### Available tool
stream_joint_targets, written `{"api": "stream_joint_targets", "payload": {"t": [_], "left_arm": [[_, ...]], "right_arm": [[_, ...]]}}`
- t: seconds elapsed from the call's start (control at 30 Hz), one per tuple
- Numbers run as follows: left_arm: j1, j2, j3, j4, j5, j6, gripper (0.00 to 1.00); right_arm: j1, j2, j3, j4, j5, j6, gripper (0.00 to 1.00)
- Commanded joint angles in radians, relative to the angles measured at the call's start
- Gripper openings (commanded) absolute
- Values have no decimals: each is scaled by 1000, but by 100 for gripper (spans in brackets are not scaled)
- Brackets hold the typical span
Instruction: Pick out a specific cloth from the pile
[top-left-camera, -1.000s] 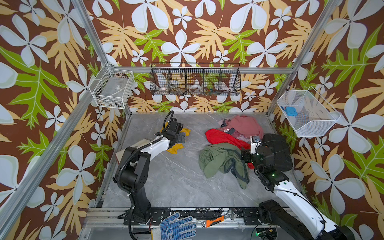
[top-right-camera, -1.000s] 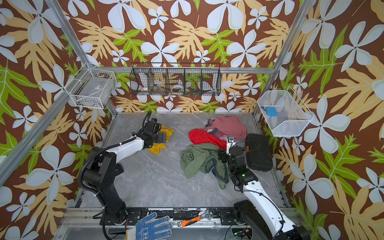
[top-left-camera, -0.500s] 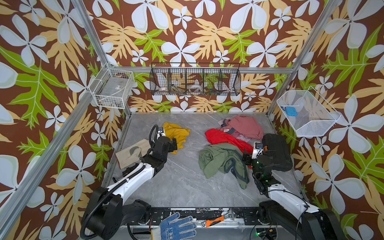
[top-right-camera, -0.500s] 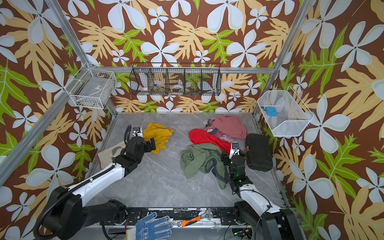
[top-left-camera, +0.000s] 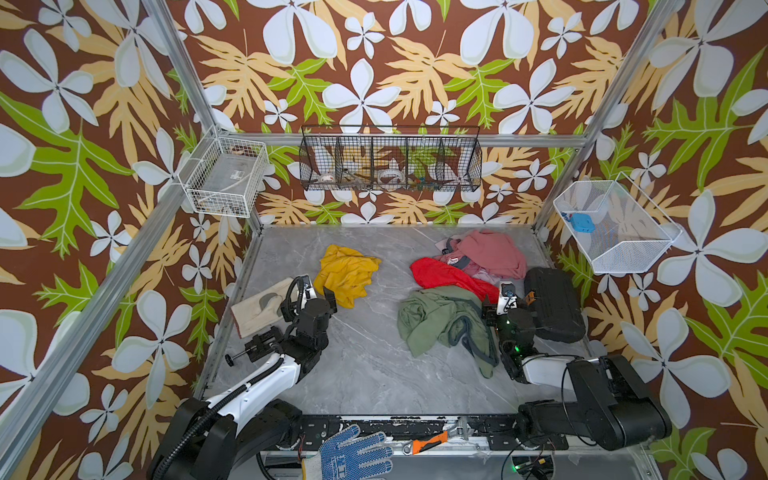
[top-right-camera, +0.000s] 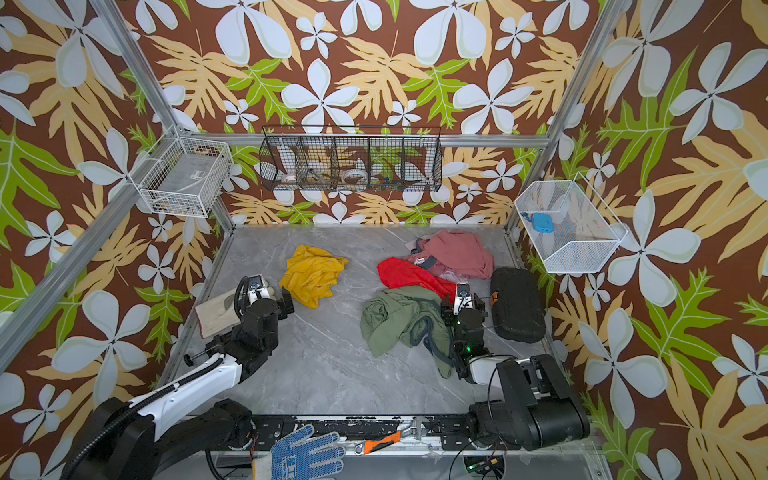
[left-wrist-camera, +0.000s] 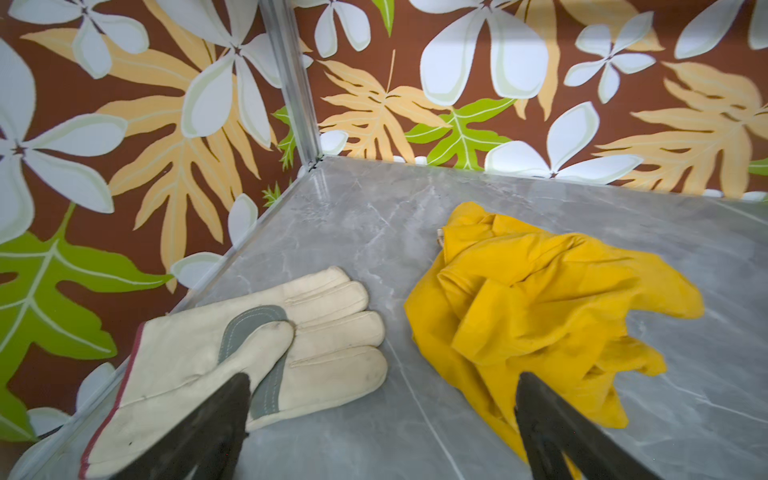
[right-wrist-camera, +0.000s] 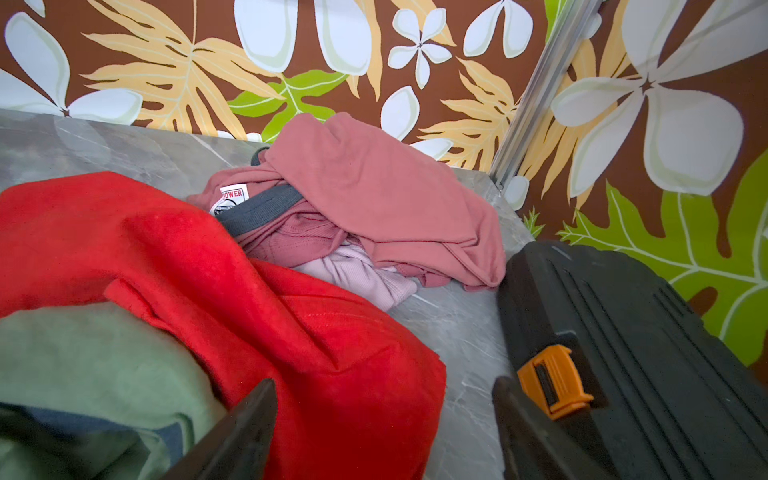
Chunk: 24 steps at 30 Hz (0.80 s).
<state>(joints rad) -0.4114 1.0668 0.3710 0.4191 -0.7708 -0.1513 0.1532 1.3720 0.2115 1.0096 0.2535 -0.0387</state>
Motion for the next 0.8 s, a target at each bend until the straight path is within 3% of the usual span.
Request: {"api": "stream_joint_targets", "payload": {"t": [0.0, 0.1, 0.23, 0.47, 0.77], "left_arm": [[24, 3, -40, 183, -56, 43, 100], [63, 16, -102, 284, -40, 44, 100], [129, 2, -277, 598, 77, 46, 100], [160, 27, -321, 755, 160, 135, 100], [189, 290, -343, 1095, 249, 151, 100]], "right_arm": [[-36, 13, -1, 77, -59, 8, 81], [-91, 98, -10, 174, -130, 48, 81], [-122, 93, 22, 105, -183, 69, 86], [-124, 93, 23, 98, -190, 72, 93], [-126, 91, 23, 98, -190, 74, 94]]}}
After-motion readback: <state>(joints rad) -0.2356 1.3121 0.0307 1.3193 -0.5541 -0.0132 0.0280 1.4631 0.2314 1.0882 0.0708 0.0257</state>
